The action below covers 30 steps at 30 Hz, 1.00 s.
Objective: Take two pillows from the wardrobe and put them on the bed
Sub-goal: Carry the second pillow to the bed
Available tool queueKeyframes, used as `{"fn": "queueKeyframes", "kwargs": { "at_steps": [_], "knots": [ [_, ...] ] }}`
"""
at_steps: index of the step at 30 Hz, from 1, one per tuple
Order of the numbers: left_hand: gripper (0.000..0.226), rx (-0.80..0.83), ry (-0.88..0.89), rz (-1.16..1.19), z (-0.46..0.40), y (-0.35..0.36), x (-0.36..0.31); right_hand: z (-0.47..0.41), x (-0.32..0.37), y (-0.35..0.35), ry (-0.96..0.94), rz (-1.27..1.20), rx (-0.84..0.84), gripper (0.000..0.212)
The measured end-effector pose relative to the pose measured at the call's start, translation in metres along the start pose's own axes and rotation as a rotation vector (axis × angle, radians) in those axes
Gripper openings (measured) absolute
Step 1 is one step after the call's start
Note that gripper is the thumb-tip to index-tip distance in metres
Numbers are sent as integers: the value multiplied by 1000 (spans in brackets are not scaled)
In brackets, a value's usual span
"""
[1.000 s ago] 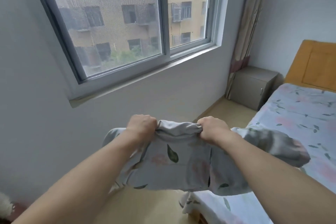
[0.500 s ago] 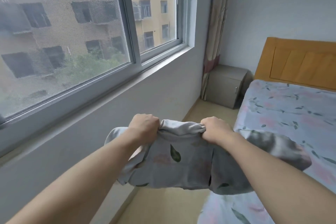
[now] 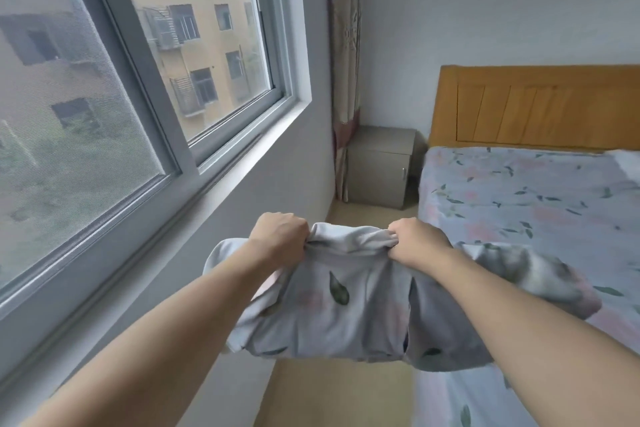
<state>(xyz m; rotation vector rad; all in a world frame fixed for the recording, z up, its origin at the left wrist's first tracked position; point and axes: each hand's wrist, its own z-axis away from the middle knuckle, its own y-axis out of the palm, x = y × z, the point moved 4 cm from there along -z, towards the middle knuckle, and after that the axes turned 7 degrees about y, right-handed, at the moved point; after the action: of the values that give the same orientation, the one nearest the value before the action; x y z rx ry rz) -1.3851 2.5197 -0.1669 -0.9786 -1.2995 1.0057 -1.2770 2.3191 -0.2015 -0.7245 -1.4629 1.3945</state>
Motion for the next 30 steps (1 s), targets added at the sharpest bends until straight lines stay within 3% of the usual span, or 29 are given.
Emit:
{"fn": "queueKeyframes", "kwargs": {
  "at_steps": [7,10,24,30],
  "knots": [
    [7,-71,162,-21,-122,-5,54,-96,1,-26,112,-1,-69,18],
    [11,-98,222,-3,-195,-8,66,-145,-15,-36,181,-11,-98,6],
    [9,-150,382,11,-512,-9,54,-388,-140,-90,360,-35,-139,17],
    [9,-146,459,5,-636,-1,55,-489,-178,-99,413,-26,-128,8]
  ]
}}
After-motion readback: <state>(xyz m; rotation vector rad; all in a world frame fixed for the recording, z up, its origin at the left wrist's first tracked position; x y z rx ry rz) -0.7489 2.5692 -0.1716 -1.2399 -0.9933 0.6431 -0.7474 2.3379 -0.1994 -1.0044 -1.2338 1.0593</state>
